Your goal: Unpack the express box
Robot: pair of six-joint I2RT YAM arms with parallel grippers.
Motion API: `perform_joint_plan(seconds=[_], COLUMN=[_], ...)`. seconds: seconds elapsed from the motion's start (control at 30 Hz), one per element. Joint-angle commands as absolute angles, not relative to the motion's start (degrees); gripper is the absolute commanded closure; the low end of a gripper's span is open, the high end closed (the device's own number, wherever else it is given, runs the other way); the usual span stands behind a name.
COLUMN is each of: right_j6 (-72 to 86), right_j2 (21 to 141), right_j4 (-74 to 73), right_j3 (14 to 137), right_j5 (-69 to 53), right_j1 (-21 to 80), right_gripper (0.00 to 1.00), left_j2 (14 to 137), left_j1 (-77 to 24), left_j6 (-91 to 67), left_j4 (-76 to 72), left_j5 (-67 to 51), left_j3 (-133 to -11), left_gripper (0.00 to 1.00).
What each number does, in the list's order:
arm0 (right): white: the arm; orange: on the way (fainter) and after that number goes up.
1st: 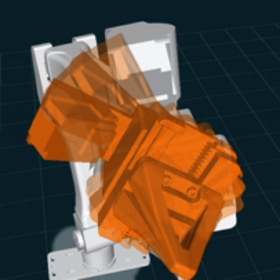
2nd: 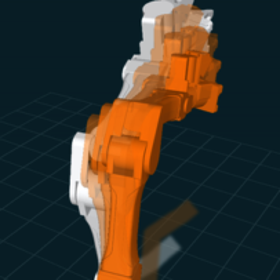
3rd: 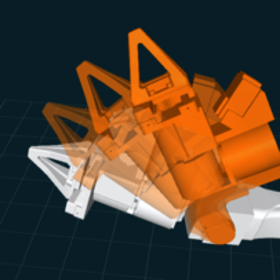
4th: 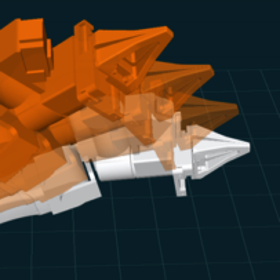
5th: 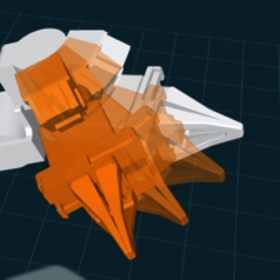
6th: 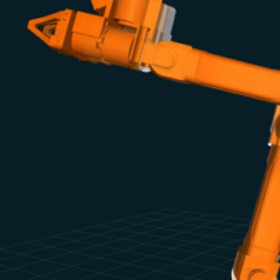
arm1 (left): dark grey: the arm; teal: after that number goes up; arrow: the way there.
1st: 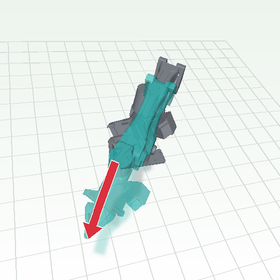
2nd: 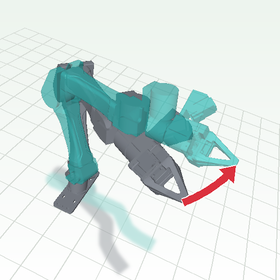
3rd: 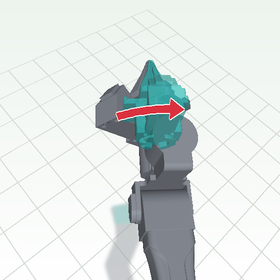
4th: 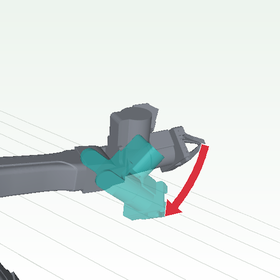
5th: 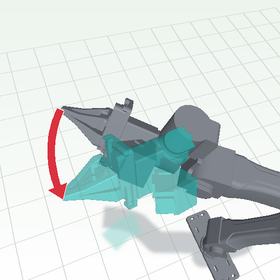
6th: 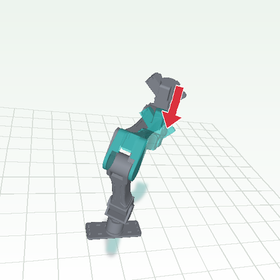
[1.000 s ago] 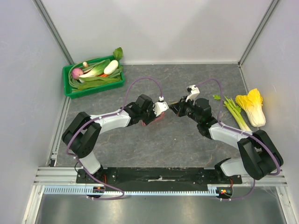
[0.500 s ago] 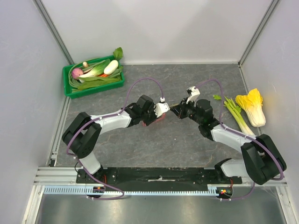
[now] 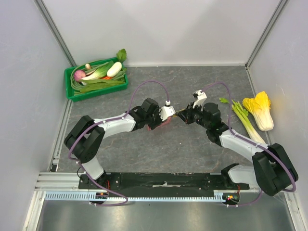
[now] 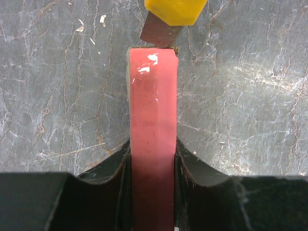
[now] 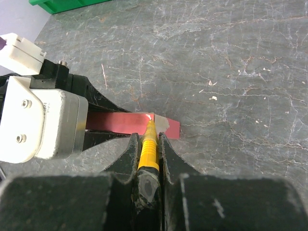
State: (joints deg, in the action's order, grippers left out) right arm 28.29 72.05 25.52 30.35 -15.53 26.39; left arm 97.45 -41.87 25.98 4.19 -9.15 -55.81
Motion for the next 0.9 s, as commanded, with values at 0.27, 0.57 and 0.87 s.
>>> perform_joint_plan(seconds=[0.27,0.57,0.87], right_j6=[31.6,35.8,40.6], right_j2=[70.4,70.7,78.1], right_j4=[19.4,15.4,14.5], right_j3=[34.5,41.2,41.8], right_j5=[-9.9,-7.5,-7.4], right_j1=[26.3,22.2,16.6], right_gripper=[1.0,0.93,0.85], left_j2=[98.5,99.5,95.8], left_j1=[-41.2,-40.9,-40.3], left_j6=[24.8,24.4,23.6], left_j4=[6.1,11.9,10.5], left_j5=[-9.3,-16.3,-16.2], left_j3=[-57.5,-65.6,-68.4], left_gripper=[0.64,0.44,0.04])
